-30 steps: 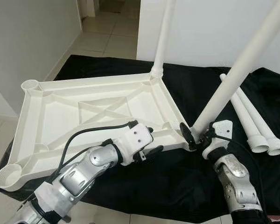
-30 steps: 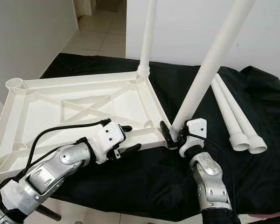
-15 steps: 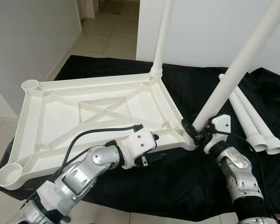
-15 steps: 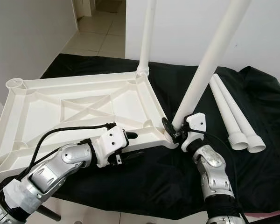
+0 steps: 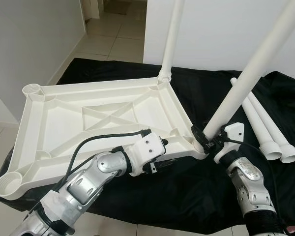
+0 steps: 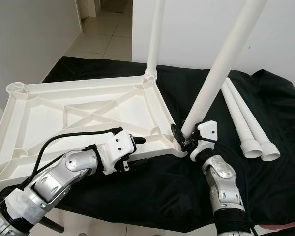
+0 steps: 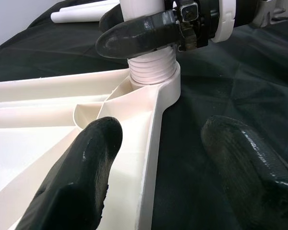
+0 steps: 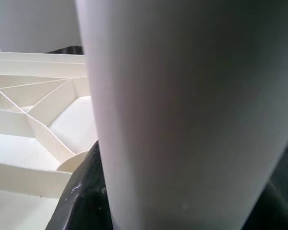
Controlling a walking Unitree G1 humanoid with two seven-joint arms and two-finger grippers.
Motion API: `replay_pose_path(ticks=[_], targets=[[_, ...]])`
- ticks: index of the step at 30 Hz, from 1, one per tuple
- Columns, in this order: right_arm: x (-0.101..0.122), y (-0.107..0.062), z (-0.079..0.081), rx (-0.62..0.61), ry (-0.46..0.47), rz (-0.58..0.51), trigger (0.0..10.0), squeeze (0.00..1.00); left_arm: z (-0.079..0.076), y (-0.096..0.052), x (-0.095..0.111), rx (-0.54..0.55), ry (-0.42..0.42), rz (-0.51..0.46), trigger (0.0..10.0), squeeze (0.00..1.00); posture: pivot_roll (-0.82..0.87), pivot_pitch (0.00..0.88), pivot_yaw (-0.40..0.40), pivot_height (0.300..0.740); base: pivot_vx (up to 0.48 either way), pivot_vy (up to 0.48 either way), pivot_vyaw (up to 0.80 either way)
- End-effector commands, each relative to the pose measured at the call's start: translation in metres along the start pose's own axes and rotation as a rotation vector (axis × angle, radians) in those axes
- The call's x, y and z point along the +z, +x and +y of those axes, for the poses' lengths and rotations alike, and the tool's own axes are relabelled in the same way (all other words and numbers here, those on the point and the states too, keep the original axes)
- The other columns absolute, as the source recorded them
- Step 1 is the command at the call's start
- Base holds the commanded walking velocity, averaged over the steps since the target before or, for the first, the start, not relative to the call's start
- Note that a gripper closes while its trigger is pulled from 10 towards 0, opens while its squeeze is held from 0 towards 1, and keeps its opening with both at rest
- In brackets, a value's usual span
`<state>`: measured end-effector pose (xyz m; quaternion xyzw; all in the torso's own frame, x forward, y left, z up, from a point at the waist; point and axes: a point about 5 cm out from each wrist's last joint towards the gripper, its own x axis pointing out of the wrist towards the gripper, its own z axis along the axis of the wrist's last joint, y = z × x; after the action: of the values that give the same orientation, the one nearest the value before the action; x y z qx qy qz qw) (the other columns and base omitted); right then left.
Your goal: Building children table
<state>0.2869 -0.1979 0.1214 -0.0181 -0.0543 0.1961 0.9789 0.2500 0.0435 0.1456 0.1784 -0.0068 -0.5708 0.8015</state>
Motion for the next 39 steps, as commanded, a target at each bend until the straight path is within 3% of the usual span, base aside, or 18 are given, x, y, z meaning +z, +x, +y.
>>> replay_pose_path(ticks=[1, 5, 7, 8, 11, 16, 18, 22, 33, 34, 35, 39], targets=[[-0.007, -0.003, 0.001, -0.01, 0.024, 0.028, 10.0, 0.0, 0.0, -0.001, -0.002, -0.033, 0.008, 0.014, 10.0, 0.0, -0.07, 0.0, -0.032, 0.74, 0.0, 0.0, 0.0], [-0.008, -0.003, 0.001, -0.056, 0.018, 0.043, 10.0, 0.0, 0.0, -0.001, -0.002, -0.033, 0.008, 0.013, 10.0, 0.0, -0.07, 0.0, -0.033, 0.74, 0.0, 0.0, 0.0], [-0.007, -0.001, 0.007, -0.249, 0.073, 0.048, 10.0, 0.0, 0.001, -0.002, -0.002, -0.029, 0.01, 0.014, 10.0, 0.0, -0.07, 0.0, -0.029, 0.74, 0.0, 0.0, 0.0], [-0.007, -0.001, 0.007, -0.249, 0.073, 0.048, 10.0, 0.0, 0.001, -0.002, -0.002, -0.029, 0.01, 0.014, 10.0, 0.0, -0.07, 0.0, -0.029, 0.74, 0.0, 0.0, 0.0], [-0.009, 0.0, 0.015, -0.455, 0.093, 0.076, 10.0, 0.0, 0.002, -0.002, -0.003, -0.027, 0.012, 0.016, 10.0, 0.0, -0.07, 0.0, -0.029, 0.74, 0.0, 0.0, 0.0], [-0.011, -0.001, 0.019, -0.514, 0.093, 0.093, 10.0, 0.0, 0.002, -0.001, -0.003, -0.028, 0.013, 0.016, 10.0, 0.0, -0.07, 0.0, -0.029, 0.74, 0.0, 0.0, 0.0], [-0.015, 0.0, 0.031, -0.62, 0.124, 0.123, 10.0, 0.0, 0.002, -0.001, -0.003, -0.03, 0.013, 0.015, 10.0, 0.0, -0.07, 0.0, -0.031, 0.74, 0.0, 0.0, 0.0], [-0.015, 0.006, 0.048, -0.622, 0.156, 0.126, 10.0, 0.0, 0.002, 0.0, -0.002, -0.03, 0.012, 0.013, 10.0, 0.0, -0.07, 0.0, -0.032, 0.74, 0.0, 0.0, 0.0], [-0.004, 0.008, 0.05, -0.623, 0.173, 0.089, 10.0, 0.0, 0.002, 0.002, -0.002, -0.027, 0.01, 0.008, 10.0, 0.0, -0.08, 0.0, -0.034, 0.74, 0.0, 0.0, 0.0], [-0.002, 0.008, 0.051, -0.619, 0.17, 0.078, 10.0, 0.63, 0.001, 0.002, -0.002, -0.028, 0.009, 0.008, 10.0, 0.0, -0.08, 0.0, -0.034, 0.74, 0.0, 0.0, 0.0], [0.0, 0.008, 0.051, -0.598, 0.179, 0.055, 10.0, 1.0, 0.001, 0.002, -0.002, -0.027, 0.009, 0.008, 10.0, 0.0, -0.08, 0.0, -0.034, 0.74, 0.0, 0.0, 0.0], [0.003, 0.007, 0.051, -0.576, 0.187, 0.033, 10.0, 1.0, 0.001, 0.002, -0.002, -0.024, 0.008, 0.007, 10.0, 0.0, -0.08, 0.0, -0.034, 0.74, 0.0, 0.0, 0.0]])
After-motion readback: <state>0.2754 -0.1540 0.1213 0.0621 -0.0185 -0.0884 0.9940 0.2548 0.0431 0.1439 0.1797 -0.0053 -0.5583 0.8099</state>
